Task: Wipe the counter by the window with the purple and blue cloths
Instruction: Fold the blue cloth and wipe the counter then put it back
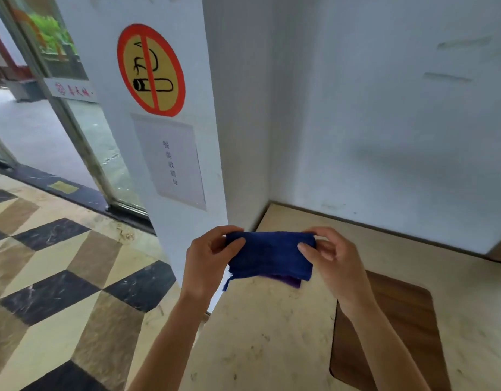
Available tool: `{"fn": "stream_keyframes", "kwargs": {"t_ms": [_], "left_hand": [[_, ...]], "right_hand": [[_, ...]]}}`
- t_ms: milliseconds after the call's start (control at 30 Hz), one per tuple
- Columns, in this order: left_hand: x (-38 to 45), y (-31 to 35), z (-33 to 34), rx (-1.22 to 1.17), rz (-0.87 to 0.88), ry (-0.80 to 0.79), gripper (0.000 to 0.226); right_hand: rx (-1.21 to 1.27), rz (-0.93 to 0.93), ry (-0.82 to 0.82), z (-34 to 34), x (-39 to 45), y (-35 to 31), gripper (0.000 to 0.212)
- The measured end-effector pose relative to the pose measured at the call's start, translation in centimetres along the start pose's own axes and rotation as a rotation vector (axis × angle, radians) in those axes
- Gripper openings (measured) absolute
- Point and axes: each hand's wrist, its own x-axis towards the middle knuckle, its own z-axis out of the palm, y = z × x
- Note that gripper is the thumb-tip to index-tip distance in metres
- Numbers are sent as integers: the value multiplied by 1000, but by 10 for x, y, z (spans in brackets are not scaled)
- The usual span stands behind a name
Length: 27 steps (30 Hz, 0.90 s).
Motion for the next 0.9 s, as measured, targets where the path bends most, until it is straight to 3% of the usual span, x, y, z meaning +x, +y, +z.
{"fn": "stream_keyframes", "kwargs": {"t_ms": [233,533,900], "left_hand": [[46,-68,21,-70,-129,-210,33],[73,-199,67,-147,-438,-415,34],[93,-306,115,-113,-627,-571,51]], "right_hand": [[-28,187,119,32,16,64,19],[-2,484,216,75,20,174,25],[86,670,203,97,35,272,42]]}}
